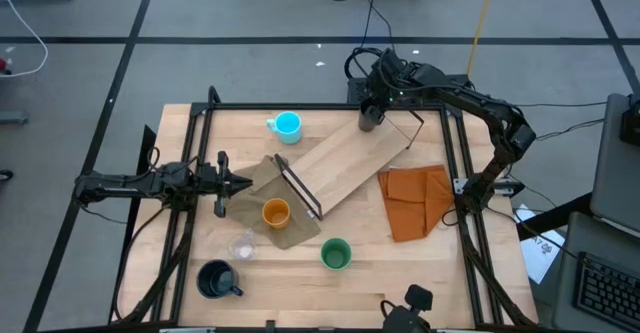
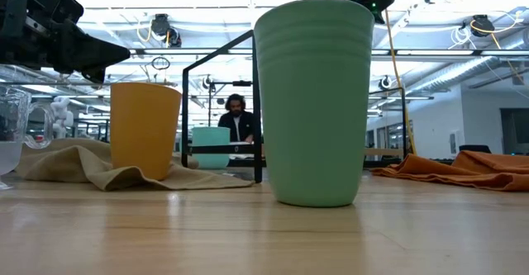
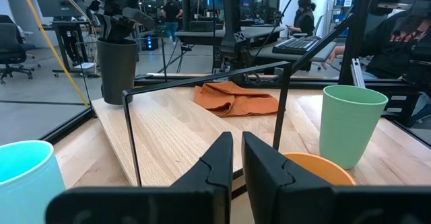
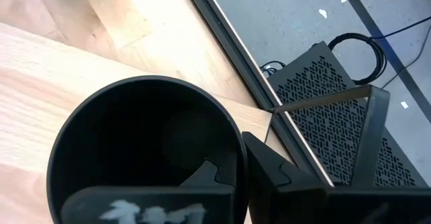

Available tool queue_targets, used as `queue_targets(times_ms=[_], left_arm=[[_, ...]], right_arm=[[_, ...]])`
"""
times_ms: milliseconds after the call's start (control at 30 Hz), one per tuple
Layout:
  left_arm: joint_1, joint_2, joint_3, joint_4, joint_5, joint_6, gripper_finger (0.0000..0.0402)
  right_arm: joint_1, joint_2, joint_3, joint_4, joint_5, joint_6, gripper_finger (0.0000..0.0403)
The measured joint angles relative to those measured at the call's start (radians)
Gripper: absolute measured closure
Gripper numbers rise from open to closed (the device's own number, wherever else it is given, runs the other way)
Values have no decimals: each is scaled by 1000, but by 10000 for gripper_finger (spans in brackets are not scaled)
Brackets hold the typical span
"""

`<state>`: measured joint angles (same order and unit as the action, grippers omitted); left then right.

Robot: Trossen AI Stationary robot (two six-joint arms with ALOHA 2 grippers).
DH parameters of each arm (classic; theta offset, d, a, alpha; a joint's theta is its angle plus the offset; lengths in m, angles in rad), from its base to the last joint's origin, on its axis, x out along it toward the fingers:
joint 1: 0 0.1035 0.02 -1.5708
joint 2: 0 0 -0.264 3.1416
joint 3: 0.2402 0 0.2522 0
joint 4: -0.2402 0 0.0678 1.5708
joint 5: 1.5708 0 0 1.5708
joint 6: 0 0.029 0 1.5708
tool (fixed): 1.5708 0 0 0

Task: Stack small to large cups/mugs on shelf
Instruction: Put the black cup on the shelf

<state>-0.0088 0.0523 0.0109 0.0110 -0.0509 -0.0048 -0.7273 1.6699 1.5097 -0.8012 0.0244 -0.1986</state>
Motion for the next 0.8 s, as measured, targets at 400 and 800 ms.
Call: queue_targets(times_ms=[400,800], left_arm=[[0,0,0,0,0,0,366],[0,0,0,0,0,-1,366]], right_arm=[[-2,14,0,-5,0,0,403],[-2,14,0,-23,0,-2,403]])
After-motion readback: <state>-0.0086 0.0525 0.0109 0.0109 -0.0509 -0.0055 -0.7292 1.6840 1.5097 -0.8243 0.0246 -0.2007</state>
